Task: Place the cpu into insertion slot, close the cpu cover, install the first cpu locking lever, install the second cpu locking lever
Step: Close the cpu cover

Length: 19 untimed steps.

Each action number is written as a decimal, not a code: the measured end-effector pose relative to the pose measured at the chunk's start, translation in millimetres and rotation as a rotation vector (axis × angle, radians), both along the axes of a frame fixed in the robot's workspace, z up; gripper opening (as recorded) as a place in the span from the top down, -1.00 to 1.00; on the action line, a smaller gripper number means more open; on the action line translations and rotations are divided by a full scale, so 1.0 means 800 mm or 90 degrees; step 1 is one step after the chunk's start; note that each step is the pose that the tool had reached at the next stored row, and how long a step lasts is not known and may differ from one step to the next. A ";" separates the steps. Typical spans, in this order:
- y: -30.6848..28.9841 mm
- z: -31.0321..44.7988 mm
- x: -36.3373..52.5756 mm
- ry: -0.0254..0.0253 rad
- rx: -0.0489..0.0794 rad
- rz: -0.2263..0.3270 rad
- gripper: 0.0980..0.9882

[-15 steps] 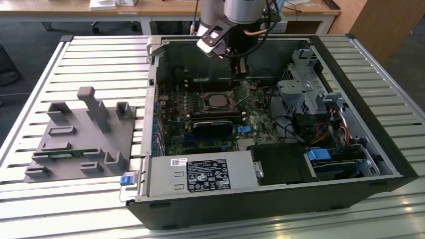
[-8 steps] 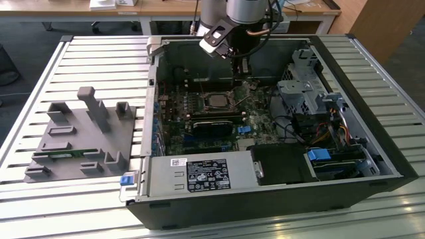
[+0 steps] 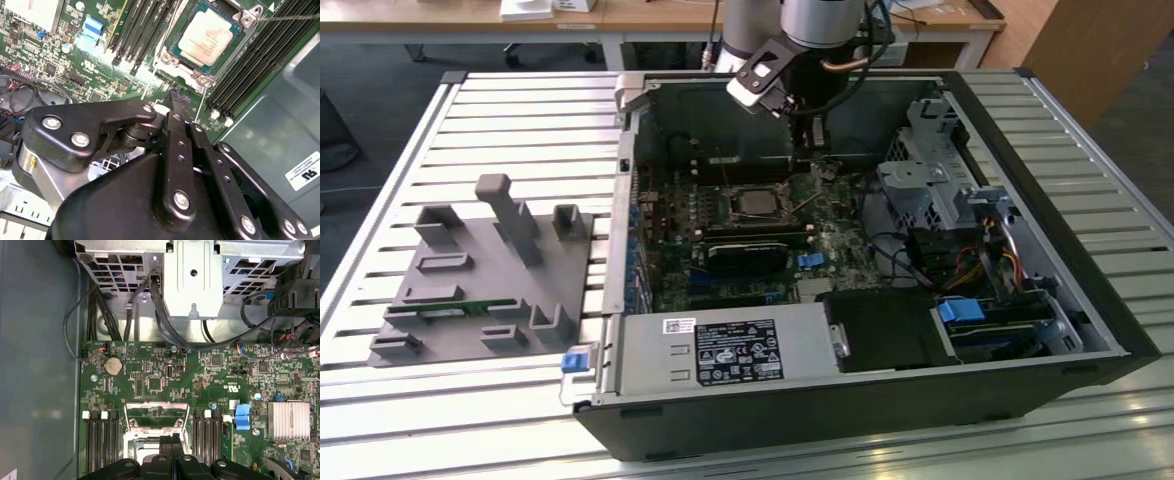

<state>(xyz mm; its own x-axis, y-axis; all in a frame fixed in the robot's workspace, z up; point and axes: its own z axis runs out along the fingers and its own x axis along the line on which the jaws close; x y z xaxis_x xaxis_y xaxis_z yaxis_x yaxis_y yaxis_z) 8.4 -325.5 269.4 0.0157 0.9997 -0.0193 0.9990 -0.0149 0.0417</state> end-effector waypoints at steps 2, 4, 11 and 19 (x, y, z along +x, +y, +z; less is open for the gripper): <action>0.0000 0.0000 0.002 0.0000 0.000 0.000 0.98; 0.0000 0.0000 0.005 0.0000 0.000 0.000 0.98; 0.0000 0.0000 0.010 0.0000 0.000 0.000 0.98; 0.0000 -0.0001 0.019 0.0000 0.000 0.000 0.98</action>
